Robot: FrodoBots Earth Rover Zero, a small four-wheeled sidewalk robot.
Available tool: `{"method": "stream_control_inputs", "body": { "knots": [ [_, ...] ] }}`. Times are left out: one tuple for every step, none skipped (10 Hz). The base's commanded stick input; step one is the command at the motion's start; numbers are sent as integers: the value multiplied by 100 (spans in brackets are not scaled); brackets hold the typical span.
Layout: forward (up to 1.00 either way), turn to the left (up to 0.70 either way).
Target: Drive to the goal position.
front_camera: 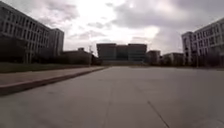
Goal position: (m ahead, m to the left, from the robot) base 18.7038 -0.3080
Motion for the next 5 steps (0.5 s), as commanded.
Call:
{"method": "stream_control_inputs", "body": {
  "knots": [
    [100, 0],
    [100, 0],
    [100, 0],
    [100, 0],
    [100, 0]
  ]
}}
